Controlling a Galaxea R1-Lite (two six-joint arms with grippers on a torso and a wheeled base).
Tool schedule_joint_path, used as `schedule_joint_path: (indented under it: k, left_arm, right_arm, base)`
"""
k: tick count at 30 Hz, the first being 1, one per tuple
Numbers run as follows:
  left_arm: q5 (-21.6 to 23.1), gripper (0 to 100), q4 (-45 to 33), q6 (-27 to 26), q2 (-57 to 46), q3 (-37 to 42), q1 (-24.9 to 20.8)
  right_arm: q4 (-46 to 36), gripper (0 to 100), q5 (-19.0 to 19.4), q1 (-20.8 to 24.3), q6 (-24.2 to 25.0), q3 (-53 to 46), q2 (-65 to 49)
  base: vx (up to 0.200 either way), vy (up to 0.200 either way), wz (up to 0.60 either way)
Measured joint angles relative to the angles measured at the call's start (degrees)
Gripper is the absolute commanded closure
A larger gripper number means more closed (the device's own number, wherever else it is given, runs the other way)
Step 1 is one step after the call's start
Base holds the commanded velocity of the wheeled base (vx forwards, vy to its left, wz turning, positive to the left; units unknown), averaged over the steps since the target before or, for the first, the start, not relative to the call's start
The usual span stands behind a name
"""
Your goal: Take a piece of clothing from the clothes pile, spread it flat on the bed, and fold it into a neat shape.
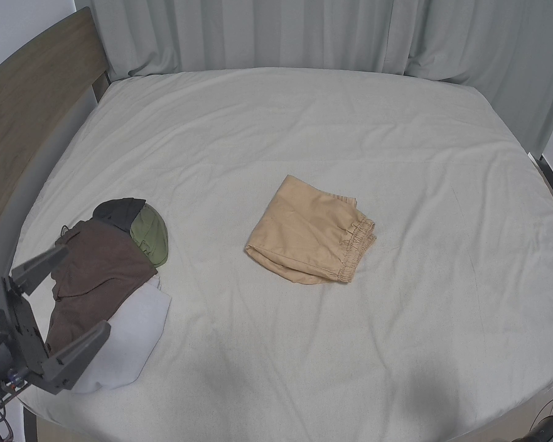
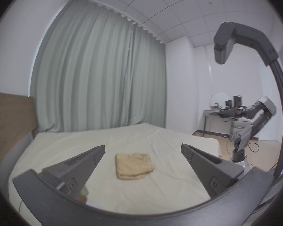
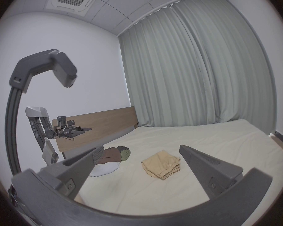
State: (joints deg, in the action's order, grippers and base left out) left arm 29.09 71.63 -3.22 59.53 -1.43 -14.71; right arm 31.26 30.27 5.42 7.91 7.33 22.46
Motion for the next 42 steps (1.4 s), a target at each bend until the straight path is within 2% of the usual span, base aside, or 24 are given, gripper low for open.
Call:
schedule_joint_path:
  k: [3, 6, 8, 10, 15, 18, 22, 24, 27, 29, 33, 35, 42]
  left_arm:
    - [-3.85, 0, -10.37, 0.43, -6.44, 0.28, 0.46]
    - [-6.46, 0, -19.88, 0.65, -13.17, 0.39, 1.82]
    - [-7.52, 0, -25.25, 0.66, -17.44, 0.41, 3.11]
    - [-8.29, 0, -31.27, 0.71, -22.04, 0.44, 4.74]
    - [-9.19, 0, -44.57, 0.62, -32.77, 0.44, 8.57]
    - [-9.41, 0, -53.68, 0.46, -39.50, 0.41, 10.75]
    - [-9.90, 0, -65.61, 0.65, -47.29, 0.44, 12.82]
    - [-10.73, 0, -68.93, 0.93, -50.27, 0.44, 13.57]
    - [-13.28, 0, -69.56, 1.08, -53.00, 0.44, 14.31]
    - [-16.51, 0, -68.96, 0.79, -54.49, 0.44, 14.71]
    - [-26.00, 0, -70.38, 1.12, -56.64, 0.41, 15.04]
    - [-28.79, 0, -71.17, 1.96, -57.36, 0.41, 15.09]
    - [-29.82, 0, -71.58, 2.97, -58.54, 0.41, 14.93]
  right_arm:
    - [-4.30, 0, -1.18, -0.30, -1.18, -0.77, -6.63]
    - [-6.77, 0, -4.17, -0.48, -3.12, -2.26, -11.02]
    - [-8.66, 0, -6.85, -0.59, -4.91, -3.36, -12.84]
    - [-12.04, 0, -11.28, -0.66, -7.27, -4.52, -14.49]
    - [-20.55, 0, -19.69, -0.99, -9.90, -5.96, -16.68]
    - [-25.56, 0, -21.36, -2.16, -10.58, -6.21, -18.02]
    - [-27.82, 0, -22.86, -3.56, -11.06, -6.29, -19.61]
    - [-28.77, 0, -25.16, -4.08, -10.02, -6.29, -20.29]
    - [-29.93, 0, -27.92, -4.61, -8.80, -6.31, -20.94]
    - [-30.46, 0, -28.93, -4.91, -8.46, -6.31, -21.27]
    - [-31.04, 0, -29.78, -5.24, -7.98, -6.31, -21.61]
    - [-31.18, 0, -29.87, -5.35, -7.98, -6.31, -21.72]
    - [-31.26, 0, -29.45, -5.47, -8.35, -6.31, -21.83]
  base:
    - [0.000, 0.000, 0.00]
    - [0.000, 0.000, 0.00]
    - [0.000, 0.000, 0.00]
    - [0.000, 0.000, 0.00]
    - [0.000, 0.000, 0.00]
    - [0.000, 0.000, 0.00]
    - [0.000, 0.000, 0.00]
    - [0.000, 0.000, 0.00]
    - [0.000, 0.000, 0.00]
    - [0.000, 0.000, 0.00]
    - [0.000, 0.000, 0.00]
    - [0.000, 0.000, 0.00]
    - [0.000, 0.000, 0.00]
